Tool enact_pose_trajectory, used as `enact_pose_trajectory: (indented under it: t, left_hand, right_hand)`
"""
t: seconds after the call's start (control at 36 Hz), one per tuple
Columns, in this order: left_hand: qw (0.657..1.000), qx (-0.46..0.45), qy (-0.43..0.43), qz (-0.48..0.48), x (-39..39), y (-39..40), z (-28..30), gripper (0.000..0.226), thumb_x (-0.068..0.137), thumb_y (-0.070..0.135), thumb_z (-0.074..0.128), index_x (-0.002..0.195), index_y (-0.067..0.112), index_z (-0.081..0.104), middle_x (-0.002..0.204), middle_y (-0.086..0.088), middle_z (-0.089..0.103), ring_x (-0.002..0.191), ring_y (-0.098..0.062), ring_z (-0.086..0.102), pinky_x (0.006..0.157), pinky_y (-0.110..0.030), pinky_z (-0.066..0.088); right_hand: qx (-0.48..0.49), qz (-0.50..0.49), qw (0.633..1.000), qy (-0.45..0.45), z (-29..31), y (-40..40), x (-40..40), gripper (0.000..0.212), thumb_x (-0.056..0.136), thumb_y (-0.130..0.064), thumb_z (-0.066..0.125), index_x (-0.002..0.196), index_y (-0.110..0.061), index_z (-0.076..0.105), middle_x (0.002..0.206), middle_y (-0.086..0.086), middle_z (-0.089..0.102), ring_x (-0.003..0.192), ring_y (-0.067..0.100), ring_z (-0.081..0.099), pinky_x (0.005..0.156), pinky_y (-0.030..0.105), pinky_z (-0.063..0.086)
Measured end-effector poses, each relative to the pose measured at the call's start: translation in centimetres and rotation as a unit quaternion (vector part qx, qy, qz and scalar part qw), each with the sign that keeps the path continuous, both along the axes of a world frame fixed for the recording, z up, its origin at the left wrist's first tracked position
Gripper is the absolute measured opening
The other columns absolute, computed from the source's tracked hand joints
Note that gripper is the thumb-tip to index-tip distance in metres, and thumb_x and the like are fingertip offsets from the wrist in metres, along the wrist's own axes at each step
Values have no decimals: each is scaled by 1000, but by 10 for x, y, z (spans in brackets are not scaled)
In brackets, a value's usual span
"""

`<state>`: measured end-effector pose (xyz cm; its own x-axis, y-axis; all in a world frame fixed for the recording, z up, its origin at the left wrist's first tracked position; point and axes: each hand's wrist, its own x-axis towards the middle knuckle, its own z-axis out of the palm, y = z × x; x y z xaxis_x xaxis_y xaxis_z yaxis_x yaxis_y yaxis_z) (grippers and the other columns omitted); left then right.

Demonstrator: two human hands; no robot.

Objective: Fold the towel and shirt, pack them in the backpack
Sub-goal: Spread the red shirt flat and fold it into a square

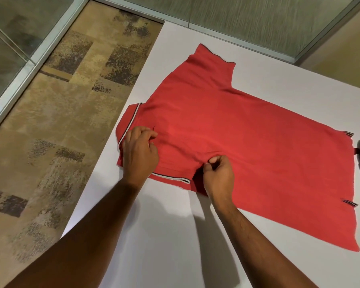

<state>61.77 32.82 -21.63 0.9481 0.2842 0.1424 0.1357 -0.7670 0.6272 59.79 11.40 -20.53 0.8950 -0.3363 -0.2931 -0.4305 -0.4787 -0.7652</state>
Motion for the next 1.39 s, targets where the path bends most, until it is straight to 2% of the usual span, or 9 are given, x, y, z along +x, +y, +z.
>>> enact_pose_trajectory:
  t: [0.14, 0.31, 0.47, 0.67, 0.83, 0.97, 1.14, 1.28, 1.39]
  left_hand:
    - [996, 58, 3, -68, 24, -13, 1, 39, 91, -2, 53, 120, 18, 68, 131, -1, 63, 128, -25, 50, 101, -46, 42]
    - [977, 129, 83, -148, 42, -11, -9, 28, 96, 8, 53, 118, 17, 68, 123, -6, 62, 135, -30, 40, 109, -49, 31]
    - [982, 137, 43, -121, 47, -2, -6, 16, 93, 5, 61, 96, 19, 69, 100, -4, 59, 107, -28, 48, 92, -43, 39]
    - [984, 153, 12, -94, 39, -5, -11, 14, 93, 7, 61, 100, 16, 68, 102, -7, 56, 110, -31, 51, 92, -45, 41]
    - [982, 159, -38, -98, 25, -18, -8, 29, 91, 1, 59, 115, 16, 65, 124, -9, 56, 128, -29, 47, 106, -44, 38]
    - [971, 124, -124, -162, 9, -39, -13, 21, 89, -4, 61, 102, 10, 70, 112, -10, 63, 117, -31, 57, 99, -45, 45]
    - [965, 106, -148, -188, -2, -50, -24, 15, 92, 0, 59, 99, 7, 70, 114, -12, 68, 118, -32, 62, 104, -43, 46]
    - [966, 144, -50, -207, -3, -37, -44, 39, 100, 19, 45, 133, 6, 62, 149, -14, 54, 146, -28, 42, 121, -47, 31]
    - [942, 239, 24, -234, -5, -27, -46, 58, 106, 35, 32, 158, 9, 34, 168, -10, 25, 157, -22, 16, 126, -48, 17]
  right_hand:
    - [-119, 101, 979, -128, 5, -10, 22, 10, 92, -11, 67, 101, -16, 66, 103, -1, 60, 101, 23, 54, 89, 35, 42]
    - [-237, 333, 913, 17, 6, -18, 46, 31, 92, -31, 72, 122, -23, 70, 121, 1, 64, 116, 27, 52, 96, 41, 41]
    - [-193, 279, 940, 40, 4, -22, 56, 20, 85, -23, 79, 87, -31, 61, 85, -9, 61, 100, 27, 59, 85, 38, 46]
    - [-235, 258, 937, 13, -8, -19, 48, 21, 90, -24, 70, 111, -21, 70, 111, 2, 71, 112, 30, 56, 93, 41, 42]
    - [-257, 224, 939, -38, -11, -19, 44, 17, 99, -34, 63, 101, -18, 69, 102, 3, 69, 101, 30, 58, 84, 42, 42]
    - [-330, 191, 916, -128, -8, -13, 36, 7, 92, -17, 63, 98, -13, 64, 100, 11, 58, 93, 36, 51, 75, 45, 38]
    - [-261, 303, 882, -248, -6, 20, 11, 16, 80, -3, 66, 95, -8, 66, 91, 8, 58, 83, 28, 47, 72, 42, 41]
    - [-299, 366, 864, -172, -32, 29, 0, 52, 90, -11, 61, 140, -4, 57, 145, 14, 57, 131, 30, 52, 110, 45, 44]
    - [-315, 381, 865, -87, -44, 18, -2, 64, 109, -42, 32, 164, -10, 20, 173, 9, 12, 160, 24, 8, 129, 43, 12]
